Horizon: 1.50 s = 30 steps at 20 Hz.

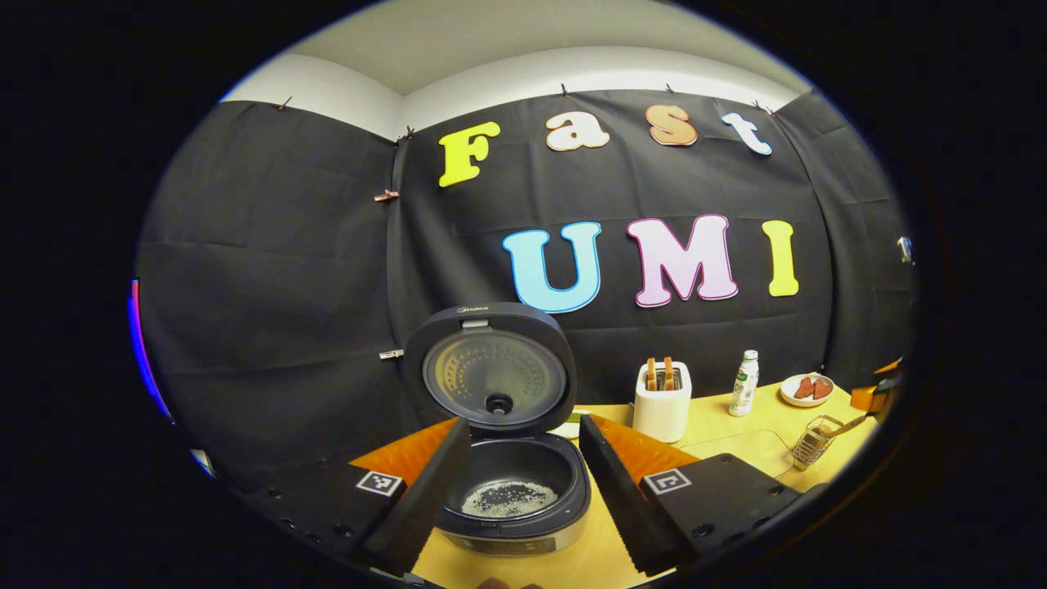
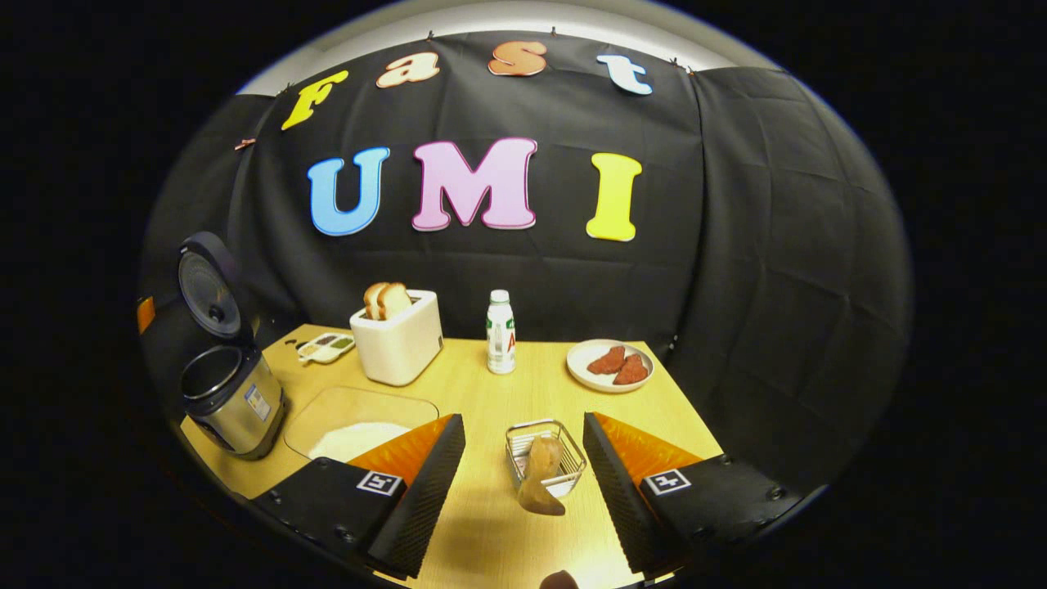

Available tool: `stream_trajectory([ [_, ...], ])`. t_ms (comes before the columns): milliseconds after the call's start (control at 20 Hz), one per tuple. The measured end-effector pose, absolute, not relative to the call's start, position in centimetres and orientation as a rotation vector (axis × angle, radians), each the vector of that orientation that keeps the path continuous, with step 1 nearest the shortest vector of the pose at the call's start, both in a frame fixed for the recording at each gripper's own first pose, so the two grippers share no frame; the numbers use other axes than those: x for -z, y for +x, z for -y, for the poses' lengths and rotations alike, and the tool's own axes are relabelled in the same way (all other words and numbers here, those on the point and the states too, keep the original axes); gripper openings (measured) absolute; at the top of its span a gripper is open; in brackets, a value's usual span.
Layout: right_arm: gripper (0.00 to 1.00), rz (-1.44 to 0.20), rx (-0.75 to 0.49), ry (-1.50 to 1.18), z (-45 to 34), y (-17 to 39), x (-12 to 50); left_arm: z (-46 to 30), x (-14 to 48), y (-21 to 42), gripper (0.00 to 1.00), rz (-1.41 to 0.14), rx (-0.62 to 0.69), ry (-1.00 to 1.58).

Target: Close the left gripper, press the button to open the rice cooker; take a wooden spoon from the chopstick holder with the right hand, scoop a spoonful of rice and pour it into the rice cooker, then put the wooden spoon back into the chopstick holder.

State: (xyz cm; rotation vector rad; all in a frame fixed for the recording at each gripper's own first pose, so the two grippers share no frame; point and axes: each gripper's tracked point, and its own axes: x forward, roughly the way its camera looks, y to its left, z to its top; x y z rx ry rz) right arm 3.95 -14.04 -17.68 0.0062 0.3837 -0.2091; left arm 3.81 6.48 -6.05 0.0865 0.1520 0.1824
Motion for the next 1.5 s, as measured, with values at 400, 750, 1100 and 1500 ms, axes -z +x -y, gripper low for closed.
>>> stream_trajectory([
  [400, 0.49, -0.535, 0.215, 0.092, 15.2, 3.9, 23.8, -5.6, 5.9, 3.3, 0.92, -0.159, -0.186, 0.094],
  [750, 0.54, -0.509, 0.226, 0.048, 14.9, 4.3, 26.1, -5.2, 6.2, 3.0, 0.92, -0.169, -0.175, 0.115],
  [1100, 0.52, -0.430, 0.260, 0.058, 16.0, 5.8, 25.7, -5.3, 6.6, 2.7, 0.96, -0.181, -0.167, 0.131],
  [1500, 0.43, -0.418, 0.227, 0.078, 15.1, 6.4, 26.2, -5.0, 6.4, 2.2, 0.96, -0.175, -0.159, 0.141],
])
